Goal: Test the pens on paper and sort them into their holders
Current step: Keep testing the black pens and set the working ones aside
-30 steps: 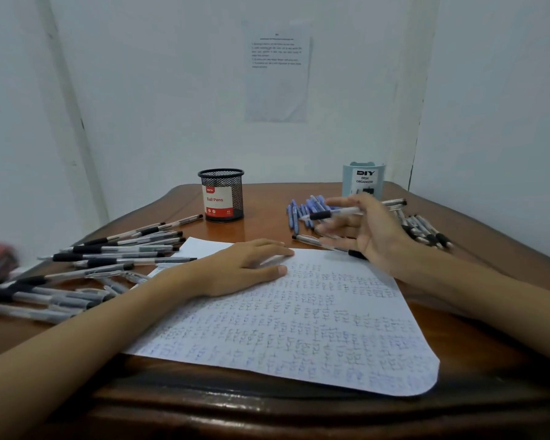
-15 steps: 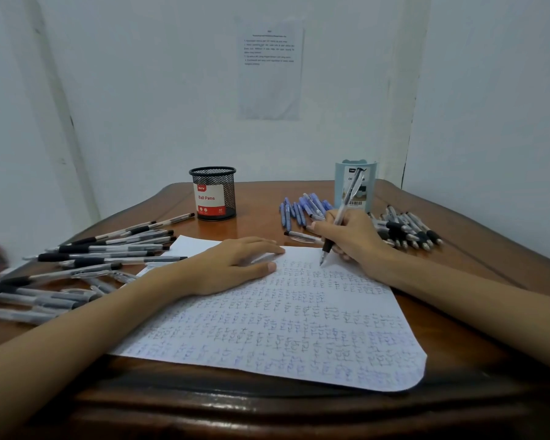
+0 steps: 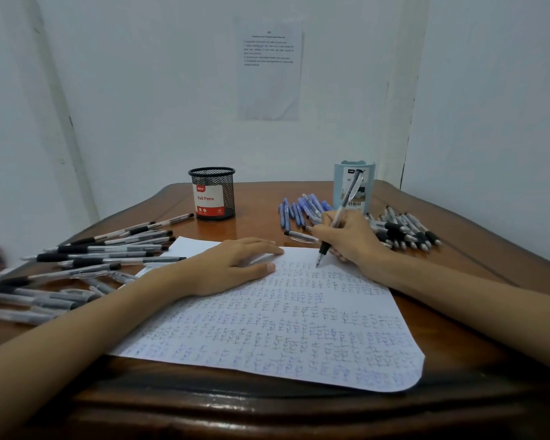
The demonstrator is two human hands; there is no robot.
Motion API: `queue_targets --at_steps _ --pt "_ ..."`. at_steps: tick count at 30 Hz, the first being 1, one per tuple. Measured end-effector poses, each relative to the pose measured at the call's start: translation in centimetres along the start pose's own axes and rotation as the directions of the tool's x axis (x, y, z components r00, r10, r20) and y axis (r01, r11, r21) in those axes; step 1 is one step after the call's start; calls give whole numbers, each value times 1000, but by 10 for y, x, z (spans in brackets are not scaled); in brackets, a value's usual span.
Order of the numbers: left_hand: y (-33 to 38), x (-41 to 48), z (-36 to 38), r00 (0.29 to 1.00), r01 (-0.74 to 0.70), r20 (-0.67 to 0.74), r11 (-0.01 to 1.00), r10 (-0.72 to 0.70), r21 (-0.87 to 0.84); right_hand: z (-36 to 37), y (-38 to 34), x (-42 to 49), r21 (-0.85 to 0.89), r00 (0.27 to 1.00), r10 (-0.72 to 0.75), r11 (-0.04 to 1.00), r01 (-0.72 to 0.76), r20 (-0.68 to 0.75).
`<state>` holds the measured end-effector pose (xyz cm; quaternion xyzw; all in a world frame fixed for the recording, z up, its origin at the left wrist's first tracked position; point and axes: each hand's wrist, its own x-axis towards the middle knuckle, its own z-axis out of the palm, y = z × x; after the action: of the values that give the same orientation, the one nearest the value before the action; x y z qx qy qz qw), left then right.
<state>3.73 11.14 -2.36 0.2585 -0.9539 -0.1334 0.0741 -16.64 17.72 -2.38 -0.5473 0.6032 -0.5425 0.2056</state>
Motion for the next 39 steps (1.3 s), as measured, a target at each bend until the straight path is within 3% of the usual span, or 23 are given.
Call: queue_targets --at_steps 39 --pt "-1 1 0 1000 16 13 1000 -16 -5 0 3 2 -60 995 -70 996 67 -64"
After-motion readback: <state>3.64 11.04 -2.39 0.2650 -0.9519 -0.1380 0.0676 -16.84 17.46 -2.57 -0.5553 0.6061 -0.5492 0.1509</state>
